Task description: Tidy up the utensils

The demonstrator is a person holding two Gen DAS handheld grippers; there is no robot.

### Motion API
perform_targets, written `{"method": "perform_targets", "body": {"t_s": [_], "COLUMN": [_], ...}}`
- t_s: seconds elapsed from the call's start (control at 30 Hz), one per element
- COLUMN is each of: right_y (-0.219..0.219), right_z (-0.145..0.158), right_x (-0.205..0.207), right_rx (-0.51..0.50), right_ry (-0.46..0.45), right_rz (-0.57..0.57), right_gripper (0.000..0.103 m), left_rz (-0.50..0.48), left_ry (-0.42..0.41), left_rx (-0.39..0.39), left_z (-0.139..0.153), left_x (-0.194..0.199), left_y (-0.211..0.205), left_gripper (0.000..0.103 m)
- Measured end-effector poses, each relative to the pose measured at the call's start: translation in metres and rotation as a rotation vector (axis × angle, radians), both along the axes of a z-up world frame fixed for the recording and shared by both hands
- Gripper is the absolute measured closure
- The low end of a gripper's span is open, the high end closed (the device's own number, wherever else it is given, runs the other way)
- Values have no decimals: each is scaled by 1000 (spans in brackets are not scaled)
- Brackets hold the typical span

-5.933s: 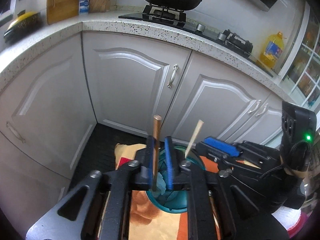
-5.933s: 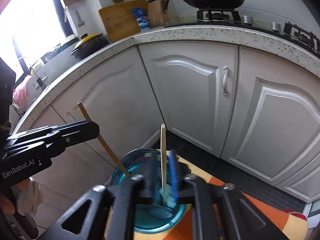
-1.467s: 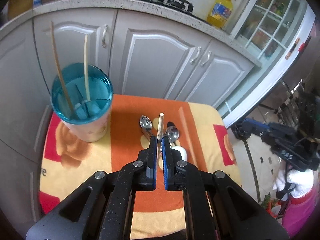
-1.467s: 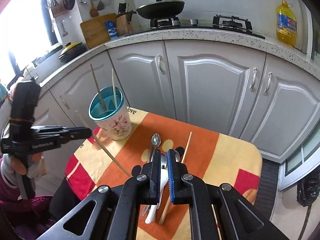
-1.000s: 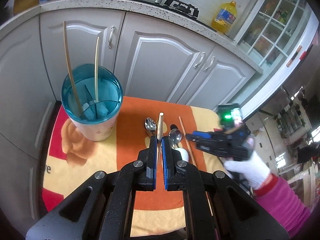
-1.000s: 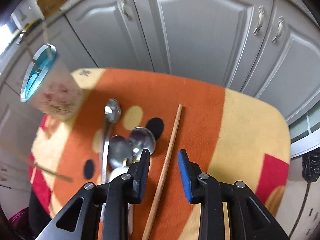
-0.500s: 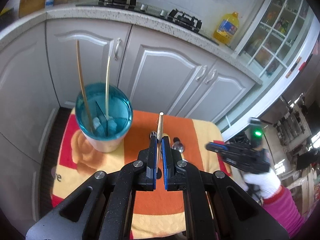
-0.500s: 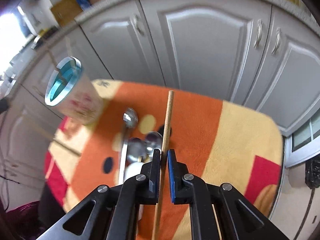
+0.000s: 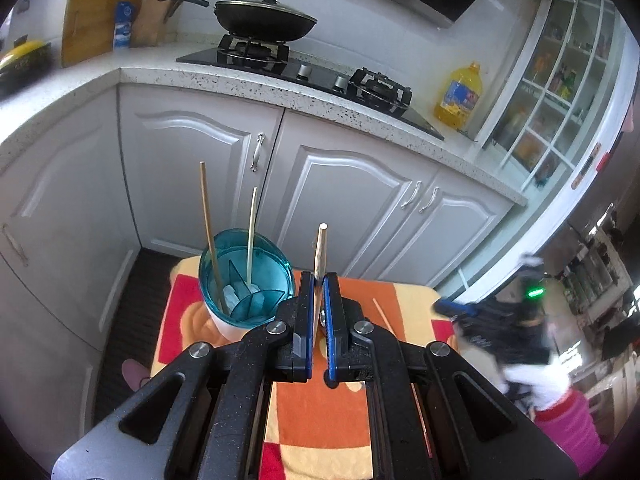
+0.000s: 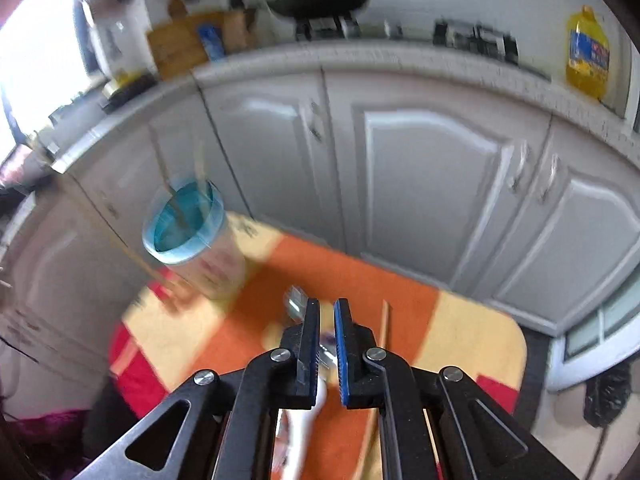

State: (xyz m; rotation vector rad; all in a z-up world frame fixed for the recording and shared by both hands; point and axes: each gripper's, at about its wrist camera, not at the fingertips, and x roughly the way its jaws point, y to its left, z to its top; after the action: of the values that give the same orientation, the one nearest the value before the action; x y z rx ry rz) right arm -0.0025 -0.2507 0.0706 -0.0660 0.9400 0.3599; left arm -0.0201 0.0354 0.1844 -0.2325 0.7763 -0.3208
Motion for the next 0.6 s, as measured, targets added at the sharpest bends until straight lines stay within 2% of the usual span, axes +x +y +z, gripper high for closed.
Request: {"method": "perform_targets", "body": {"t_s": [0.07, 0.1, 0.17, 0.23, 0.33, 0.4, 0.43, 0.47, 0.6], "right_y": [0, -3, -7, -9, -10, -11, -11, -11, -17], "right_z": [-33, -53, -84, -112, -136, -148, -147, -149, -138], "right_x": [9, 13, 19, 26, 40, 50, 52, 55, 48], "right_rx": [-56, -71, -102, -114, -119, -136, -132, -129, -96], "right_ry": [73, 118, 182, 237, 272, 288, 258, 270, 275], "right_rz": [-9, -16, -35, -44, -61, -73, -71, -70, -34], "right_gripper": [90, 82, 72, 72, 72, 81, 87, 94, 97], "left_rz": [0, 2, 5, 7, 11, 14, 16, 18, 35], "left_ry": [9, 17, 32, 44, 52, 55, 55, 53, 43], "left_rx": [2, 3, 0, -2, 0, 1, 3, 4, 2], "left_z": [-3, -6, -9, -12, -14, -15, -15, -14, -10], "left_x": [1, 2, 5, 8, 11, 13, 13, 14, 15], "left_y": [2, 3, 4, 4, 3, 2, 2, 2, 9], "left_gripper": [100, 100, 100, 100, 100, 100, 100, 100, 100]}}
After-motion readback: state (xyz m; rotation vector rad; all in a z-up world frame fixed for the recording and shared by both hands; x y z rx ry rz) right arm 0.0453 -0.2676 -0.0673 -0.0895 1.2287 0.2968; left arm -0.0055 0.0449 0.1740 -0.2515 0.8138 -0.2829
